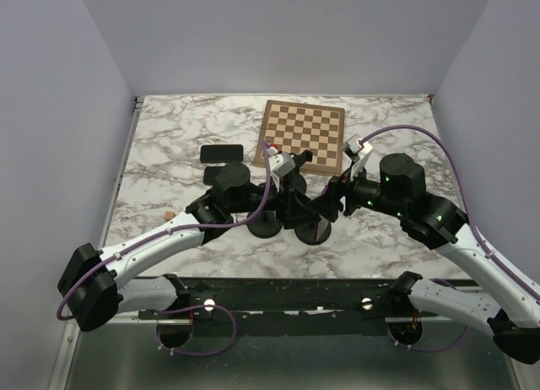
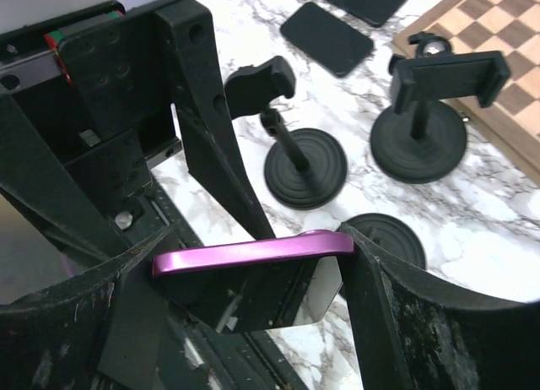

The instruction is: Remove the phone from the phone stand

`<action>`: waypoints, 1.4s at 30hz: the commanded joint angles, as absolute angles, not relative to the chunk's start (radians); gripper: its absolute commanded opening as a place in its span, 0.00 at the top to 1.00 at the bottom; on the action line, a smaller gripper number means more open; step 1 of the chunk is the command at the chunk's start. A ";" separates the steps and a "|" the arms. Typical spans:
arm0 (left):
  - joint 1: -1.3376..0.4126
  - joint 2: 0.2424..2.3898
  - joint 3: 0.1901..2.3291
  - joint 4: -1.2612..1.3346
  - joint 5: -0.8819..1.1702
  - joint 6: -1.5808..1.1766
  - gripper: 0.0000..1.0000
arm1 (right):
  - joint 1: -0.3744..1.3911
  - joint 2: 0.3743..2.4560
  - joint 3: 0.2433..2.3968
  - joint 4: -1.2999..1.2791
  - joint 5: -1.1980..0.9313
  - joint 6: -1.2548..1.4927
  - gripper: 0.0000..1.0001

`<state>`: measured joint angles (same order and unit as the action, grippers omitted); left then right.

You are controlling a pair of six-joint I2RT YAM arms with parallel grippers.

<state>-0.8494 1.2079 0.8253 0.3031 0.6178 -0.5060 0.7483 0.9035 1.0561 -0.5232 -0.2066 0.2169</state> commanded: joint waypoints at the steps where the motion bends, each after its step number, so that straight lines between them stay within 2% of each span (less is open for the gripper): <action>1: -0.853 1.104 0.786 0.303 0.606 -0.488 0.32 | 0.764 0.890 1.088 -0.496 -0.286 0.306 0.99; 3: -0.853 1.055 0.785 0.268 0.607 -0.486 0.28 | 0.764 0.896 1.110 -0.501 -0.281 0.335 0.99; 6: -0.853 1.005 0.824 0.170 0.595 -0.484 0.15 | 0.764 0.908 1.133 -0.490 -0.263 0.393 0.99; 9: -0.853 0.989 0.892 0.029 0.520 -0.481 0.14 | 0.764 0.944 1.183 -0.508 -0.202 0.457 0.99; 13: -0.861 0.962 0.920 -0.086 0.364 -0.519 0.30 | 0.764 1.004 1.247 -0.551 -0.055 0.551 0.99; 15: -0.885 0.940 0.912 -0.086 0.277 -0.513 0.35 | 0.764 1.025 1.257 -0.543 -0.023 0.590 0.99; 23: -1.008 1.007 1.049 -0.198 -0.018 -0.422 0.40 | 0.763 1.078 1.302 -0.528 -0.004 0.614 0.99; 28: -1.029 1.074 1.112 -0.232 -0.052 -0.404 0.52 | 0.763 1.066 1.311 -0.523 0.018 0.619 0.99; 33: -1.045 1.117 1.155 -0.245 -0.064 -0.390 0.57 | 0.763 1.059 1.321 -0.519 0.008 0.618 0.99; 42: -1.072 1.177 1.221 -0.273 -0.083 -0.377 0.81 | 0.764 1.057 1.327 -0.506 -0.028 0.623 0.99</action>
<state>-1.0565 1.1580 1.1713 -0.2470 -0.0429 -0.3920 0.7586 1.0725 1.2766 -0.5549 -0.0093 0.6025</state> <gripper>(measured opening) 0.266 0.797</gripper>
